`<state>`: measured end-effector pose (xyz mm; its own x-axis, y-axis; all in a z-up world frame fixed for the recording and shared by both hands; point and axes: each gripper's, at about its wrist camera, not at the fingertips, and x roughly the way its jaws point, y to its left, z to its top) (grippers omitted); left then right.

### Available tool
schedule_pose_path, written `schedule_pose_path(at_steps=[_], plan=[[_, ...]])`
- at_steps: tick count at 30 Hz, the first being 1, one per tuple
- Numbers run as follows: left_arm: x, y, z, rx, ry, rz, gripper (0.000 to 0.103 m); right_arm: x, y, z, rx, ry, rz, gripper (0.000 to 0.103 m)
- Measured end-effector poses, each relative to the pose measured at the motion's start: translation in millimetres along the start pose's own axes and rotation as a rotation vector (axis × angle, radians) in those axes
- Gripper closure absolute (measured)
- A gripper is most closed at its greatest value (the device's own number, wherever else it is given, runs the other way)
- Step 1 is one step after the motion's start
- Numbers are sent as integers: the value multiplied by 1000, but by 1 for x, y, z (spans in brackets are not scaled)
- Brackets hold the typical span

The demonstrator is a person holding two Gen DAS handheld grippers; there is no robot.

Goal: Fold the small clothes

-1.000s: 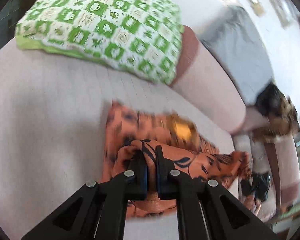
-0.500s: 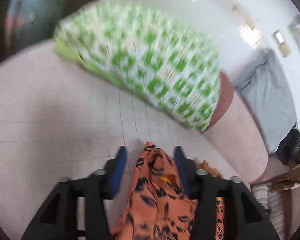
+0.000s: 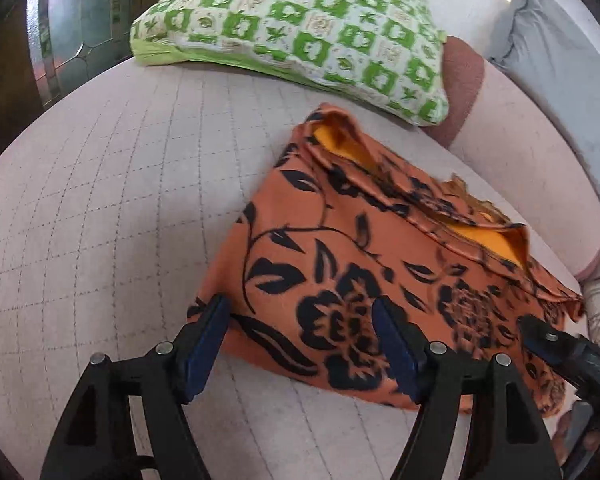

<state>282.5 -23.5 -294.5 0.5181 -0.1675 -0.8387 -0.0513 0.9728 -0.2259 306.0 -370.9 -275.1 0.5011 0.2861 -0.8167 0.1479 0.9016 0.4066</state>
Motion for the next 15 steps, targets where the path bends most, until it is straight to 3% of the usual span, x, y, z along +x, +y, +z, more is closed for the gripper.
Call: schedule_pose_path(at_steps=[2,4,7,11,13,15], plan=[[7,2,4,-14,32,-16,29,27,10,7,-50,11,-73,32],[11,2,11,-15,40,-28,29,50,25,33,-136,-42,-187,32],[22,5,18,-16,51,-31,29,71,22,84,-111,-100,-231,33],[24,7,28,-71,54,-62,29,52,6,130,110,-266,-134,32],[25,11,31,-102,58,-77,29,43,13,127,103,-281,-68,32],[24,14,33,-126,64,-95,29,40,30,112,8,-233,-69,32]])
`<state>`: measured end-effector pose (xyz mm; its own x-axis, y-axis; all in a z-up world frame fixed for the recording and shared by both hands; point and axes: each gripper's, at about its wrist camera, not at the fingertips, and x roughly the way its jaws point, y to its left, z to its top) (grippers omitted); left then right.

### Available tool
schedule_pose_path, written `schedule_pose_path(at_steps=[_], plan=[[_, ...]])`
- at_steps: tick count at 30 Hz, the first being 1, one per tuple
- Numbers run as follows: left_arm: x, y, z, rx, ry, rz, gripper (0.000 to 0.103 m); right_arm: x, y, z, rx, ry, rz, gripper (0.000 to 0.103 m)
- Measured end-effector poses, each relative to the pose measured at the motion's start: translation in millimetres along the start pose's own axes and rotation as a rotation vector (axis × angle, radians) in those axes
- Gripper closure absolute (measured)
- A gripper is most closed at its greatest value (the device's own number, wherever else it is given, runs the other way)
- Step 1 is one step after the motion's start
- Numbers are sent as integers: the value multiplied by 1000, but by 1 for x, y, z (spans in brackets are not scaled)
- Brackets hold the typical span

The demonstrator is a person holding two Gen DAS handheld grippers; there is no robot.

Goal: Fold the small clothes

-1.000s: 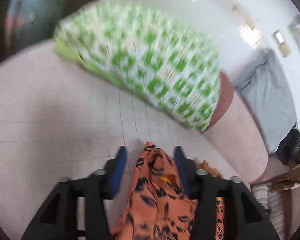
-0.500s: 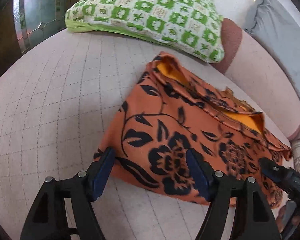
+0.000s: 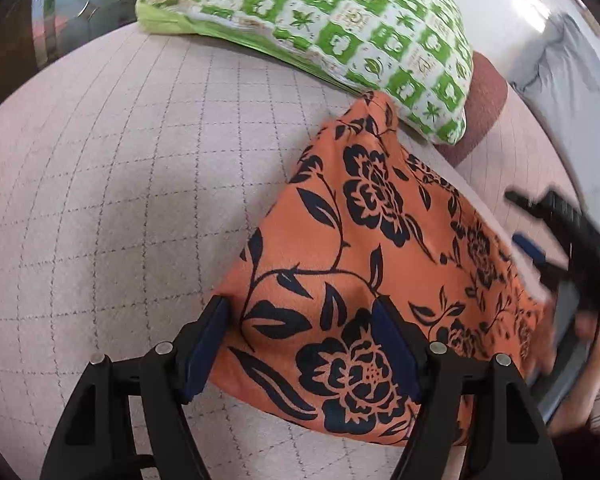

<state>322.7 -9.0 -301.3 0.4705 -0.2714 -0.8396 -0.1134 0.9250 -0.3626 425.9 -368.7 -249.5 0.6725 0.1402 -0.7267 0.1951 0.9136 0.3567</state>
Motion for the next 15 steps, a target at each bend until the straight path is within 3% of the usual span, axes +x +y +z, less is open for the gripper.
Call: schedule_pose_path(at_steps=[2,5,8,10,12,15], plan=[[0,2,1,-9,4,-15,29,-15,14,-20,-77,6,-2,32],[-1,6,2,-12,6,-19,29,-38,1,-42,-96,-6,-14,32],[-10,16,-2,-25,0,8,29,-46,-48,-49,-17,-11,-112,32],[-8,26,-5,-40,27,41,29,-43,-92,-51,76,3,-230,32],[-5,34,-4,-76,49,20,29,-29,-122,-54,112,77,-275,32],[-13,35,0,-60,4,52,29,-37,-90,-51,48,58,-282,31]])
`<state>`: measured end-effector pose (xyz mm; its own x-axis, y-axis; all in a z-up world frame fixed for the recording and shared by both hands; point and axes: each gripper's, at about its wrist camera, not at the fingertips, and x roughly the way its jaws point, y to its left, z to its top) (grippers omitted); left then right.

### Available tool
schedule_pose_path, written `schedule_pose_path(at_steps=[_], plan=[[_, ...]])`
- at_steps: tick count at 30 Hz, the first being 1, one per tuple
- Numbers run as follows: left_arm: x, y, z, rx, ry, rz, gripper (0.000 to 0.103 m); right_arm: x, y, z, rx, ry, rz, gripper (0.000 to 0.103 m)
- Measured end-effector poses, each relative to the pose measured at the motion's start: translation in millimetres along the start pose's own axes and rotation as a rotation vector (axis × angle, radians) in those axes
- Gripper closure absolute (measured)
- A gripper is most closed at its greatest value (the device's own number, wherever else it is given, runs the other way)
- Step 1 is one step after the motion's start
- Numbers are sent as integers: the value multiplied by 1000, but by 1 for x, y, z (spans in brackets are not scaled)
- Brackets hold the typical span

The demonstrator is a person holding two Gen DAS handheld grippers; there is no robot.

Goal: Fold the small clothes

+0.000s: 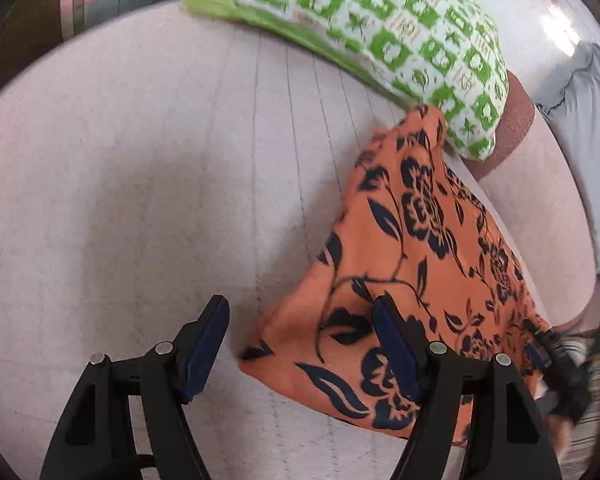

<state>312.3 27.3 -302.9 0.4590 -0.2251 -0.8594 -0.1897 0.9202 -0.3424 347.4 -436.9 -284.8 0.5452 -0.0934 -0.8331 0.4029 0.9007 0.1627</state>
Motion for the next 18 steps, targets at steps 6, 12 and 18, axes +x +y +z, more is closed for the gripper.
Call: schedule_pose_path(at_steps=[6,12,18], plan=[[5,13,5,-15,29,8,29,-17,168,-8,-275,26,335,47],[2,13,11,47,18,57,29,57,287,-23,-328,155,332,72],[3,14,15,87,28,69,29,72,273,6,-129,146,377,72]])
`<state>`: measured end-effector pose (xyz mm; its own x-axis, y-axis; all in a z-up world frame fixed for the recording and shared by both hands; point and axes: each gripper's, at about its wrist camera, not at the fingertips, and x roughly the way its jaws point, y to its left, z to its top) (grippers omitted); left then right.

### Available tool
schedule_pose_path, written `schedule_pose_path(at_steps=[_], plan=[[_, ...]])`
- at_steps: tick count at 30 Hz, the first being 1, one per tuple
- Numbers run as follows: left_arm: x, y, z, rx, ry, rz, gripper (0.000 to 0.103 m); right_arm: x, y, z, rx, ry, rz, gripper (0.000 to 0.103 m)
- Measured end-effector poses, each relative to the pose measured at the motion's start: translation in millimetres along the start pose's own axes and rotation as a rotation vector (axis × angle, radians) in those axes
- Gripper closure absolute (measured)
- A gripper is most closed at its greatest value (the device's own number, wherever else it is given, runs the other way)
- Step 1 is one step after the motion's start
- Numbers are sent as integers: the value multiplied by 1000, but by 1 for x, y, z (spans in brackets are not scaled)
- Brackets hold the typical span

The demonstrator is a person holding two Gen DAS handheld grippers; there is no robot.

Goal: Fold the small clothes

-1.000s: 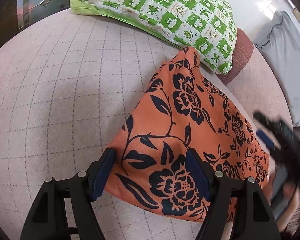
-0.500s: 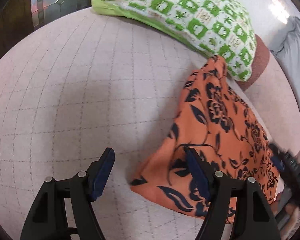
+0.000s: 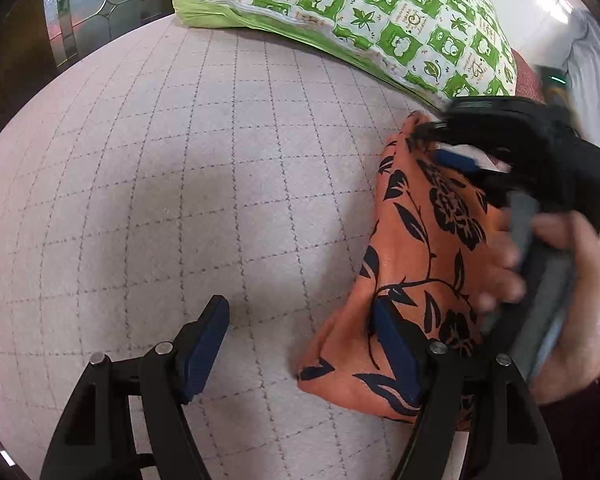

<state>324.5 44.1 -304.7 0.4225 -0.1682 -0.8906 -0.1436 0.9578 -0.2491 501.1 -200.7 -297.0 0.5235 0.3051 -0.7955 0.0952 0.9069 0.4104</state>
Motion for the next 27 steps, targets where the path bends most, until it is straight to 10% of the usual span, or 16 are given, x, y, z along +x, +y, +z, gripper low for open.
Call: schedule_pose_path(at_steps=[7,11,16,22,25,27], plan=[[-53,-26,-5,108,-237,44,29,-111,-79,-35,84,-142,-67,70],[-40,-58,-21,217,-147,-30,28,-190,-155,-94,110,-180,-204,70],[14,-87,-42,334,49,76,24,-238,-250,-177,270,-125,-338,67],[-19,-101,-59,329,-100,97,24,-284,-257,-218,324,-223,-170,63],[-44,-107,-72,347,-170,82,24,-310,-251,-234,389,-287,-36,23],[-57,-110,-82,363,-212,71,24,-316,-242,-241,397,-326,37,23]])
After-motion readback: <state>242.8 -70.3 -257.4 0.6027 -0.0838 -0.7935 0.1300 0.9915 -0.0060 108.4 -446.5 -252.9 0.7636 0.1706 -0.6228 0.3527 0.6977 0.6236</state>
